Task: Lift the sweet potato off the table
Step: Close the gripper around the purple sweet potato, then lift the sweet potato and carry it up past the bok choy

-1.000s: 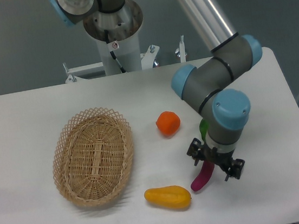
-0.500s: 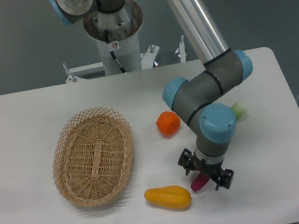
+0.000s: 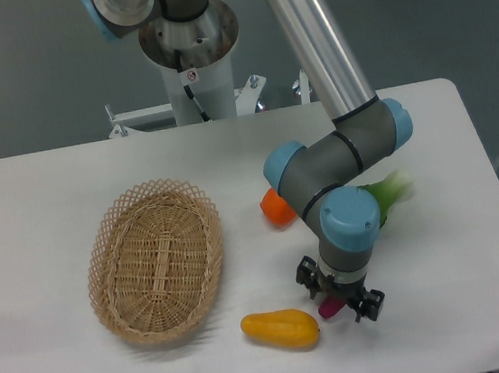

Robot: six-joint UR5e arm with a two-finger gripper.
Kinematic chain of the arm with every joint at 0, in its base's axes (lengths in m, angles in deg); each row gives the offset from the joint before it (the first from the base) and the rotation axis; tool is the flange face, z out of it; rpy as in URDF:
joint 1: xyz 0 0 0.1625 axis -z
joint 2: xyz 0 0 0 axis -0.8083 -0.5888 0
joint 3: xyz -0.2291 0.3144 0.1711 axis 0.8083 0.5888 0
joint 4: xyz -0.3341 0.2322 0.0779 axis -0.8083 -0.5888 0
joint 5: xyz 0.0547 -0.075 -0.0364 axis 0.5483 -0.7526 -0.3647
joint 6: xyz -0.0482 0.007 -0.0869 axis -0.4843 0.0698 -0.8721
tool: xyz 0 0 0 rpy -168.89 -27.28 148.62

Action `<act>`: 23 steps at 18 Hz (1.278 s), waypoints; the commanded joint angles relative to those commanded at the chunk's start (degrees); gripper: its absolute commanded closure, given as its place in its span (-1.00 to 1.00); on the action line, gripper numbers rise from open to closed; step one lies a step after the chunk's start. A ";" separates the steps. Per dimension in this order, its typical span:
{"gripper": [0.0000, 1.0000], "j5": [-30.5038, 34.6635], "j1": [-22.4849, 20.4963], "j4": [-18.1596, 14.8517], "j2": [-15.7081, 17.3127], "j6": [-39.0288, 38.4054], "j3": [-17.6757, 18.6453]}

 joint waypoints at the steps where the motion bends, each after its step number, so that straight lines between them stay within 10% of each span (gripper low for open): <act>1: 0.31 0.00 0.00 -0.09 0.09 0.09 -0.09; 4: 0.72 0.00 0.00 -0.70 0.52 0.00 -0.96; 23: 0.56 -0.35 -7.20 -16.69 6.15 6.32 -10.54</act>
